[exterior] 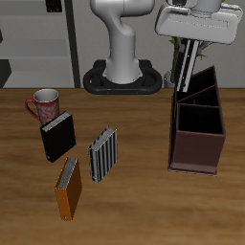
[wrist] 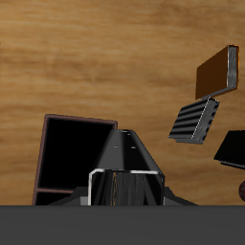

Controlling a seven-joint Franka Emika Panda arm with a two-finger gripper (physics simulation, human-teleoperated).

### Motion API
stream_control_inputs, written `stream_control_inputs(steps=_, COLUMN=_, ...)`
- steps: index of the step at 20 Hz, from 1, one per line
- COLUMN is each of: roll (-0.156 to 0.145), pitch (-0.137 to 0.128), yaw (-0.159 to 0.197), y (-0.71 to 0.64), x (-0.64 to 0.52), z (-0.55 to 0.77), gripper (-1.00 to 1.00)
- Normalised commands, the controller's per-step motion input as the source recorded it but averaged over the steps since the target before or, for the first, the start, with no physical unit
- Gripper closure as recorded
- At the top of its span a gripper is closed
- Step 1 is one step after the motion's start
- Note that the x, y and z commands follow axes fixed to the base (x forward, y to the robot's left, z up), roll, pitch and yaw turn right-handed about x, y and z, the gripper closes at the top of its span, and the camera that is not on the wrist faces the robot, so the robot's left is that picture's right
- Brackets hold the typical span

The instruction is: Place the left striped book into the left desk caddy's right compartment and place the right striped book into the left desk caddy's right compartment and place the orange book into the left desk caddy's left compartment

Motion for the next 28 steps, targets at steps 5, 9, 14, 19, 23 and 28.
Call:
stream_control_inputs(steps=5, roll=0.027, pitch=0.036, yaw=-0.037, y=0.36, x=-0.03, z=0.00, gripper=1.00)
stream_control_inputs(steps=9, roll=0.048, pitch=0.016, yaw=-0.045, y=0.36, x=-0.02, z=0.05, gripper=1.00)
stream_control_inputs(steps=14, roll=0.062, pitch=0.005, yaw=-0.030, y=0.44, x=0.02, z=0.11, gripper=1.00)
stream_control_inputs(steps=19, roll=0.006, pitch=0.005, yaw=-0.028, y=0.21, x=0.18, z=0.10, gripper=1.00)
stream_control_inputs(steps=23, roll=-0.017, pitch=0.046, yaw=-0.063, y=0.08, x=0.37, z=-0.03, gripper=1.00)
stream_control_inputs(steps=28, roll=-0.006, pitch=0.065, yaw=-0.040, y=-0.01, x=0.24, z=-0.21, gripper=1.00)
